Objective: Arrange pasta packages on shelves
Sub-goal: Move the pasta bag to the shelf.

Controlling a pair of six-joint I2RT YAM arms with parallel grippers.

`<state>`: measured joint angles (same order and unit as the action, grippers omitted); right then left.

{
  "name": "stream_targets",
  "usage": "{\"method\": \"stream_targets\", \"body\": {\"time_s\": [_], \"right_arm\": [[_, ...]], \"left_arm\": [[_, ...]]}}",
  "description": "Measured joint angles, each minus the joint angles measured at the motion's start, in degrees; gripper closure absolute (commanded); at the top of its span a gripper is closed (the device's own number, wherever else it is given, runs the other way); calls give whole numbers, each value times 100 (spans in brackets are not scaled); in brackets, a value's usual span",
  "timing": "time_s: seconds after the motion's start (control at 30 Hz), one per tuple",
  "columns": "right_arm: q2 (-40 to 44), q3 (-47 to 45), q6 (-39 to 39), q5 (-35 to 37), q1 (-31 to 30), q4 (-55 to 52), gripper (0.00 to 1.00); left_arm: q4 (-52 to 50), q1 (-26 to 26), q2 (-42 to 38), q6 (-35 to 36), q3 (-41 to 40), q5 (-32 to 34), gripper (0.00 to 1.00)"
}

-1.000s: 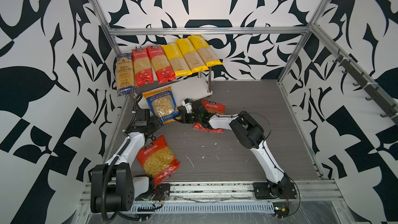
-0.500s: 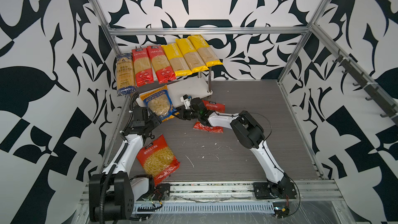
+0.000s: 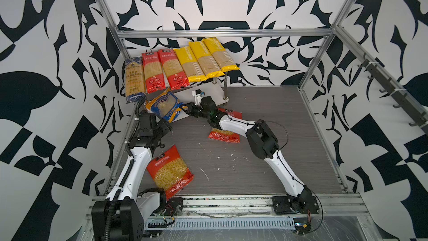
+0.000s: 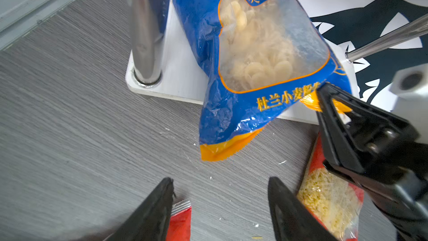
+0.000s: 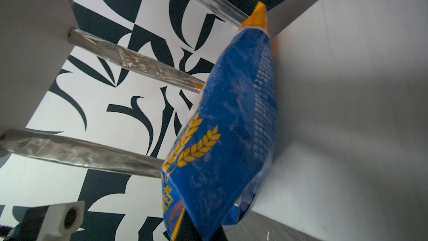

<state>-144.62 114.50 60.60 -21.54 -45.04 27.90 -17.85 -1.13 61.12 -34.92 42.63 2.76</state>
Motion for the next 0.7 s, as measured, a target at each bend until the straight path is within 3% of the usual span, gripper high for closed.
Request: {"method": "stream_targets", "body": {"time_s": [0.4,0.7], "right_arm": [[-162,-205,461,492,-131,400,100],[516,-2085,741,1156,-367,1287,100]], "left_arm": [[-94,0,-24,-28,13,-11,31],[-87,0,-22,-37,13,-68,30]]}}
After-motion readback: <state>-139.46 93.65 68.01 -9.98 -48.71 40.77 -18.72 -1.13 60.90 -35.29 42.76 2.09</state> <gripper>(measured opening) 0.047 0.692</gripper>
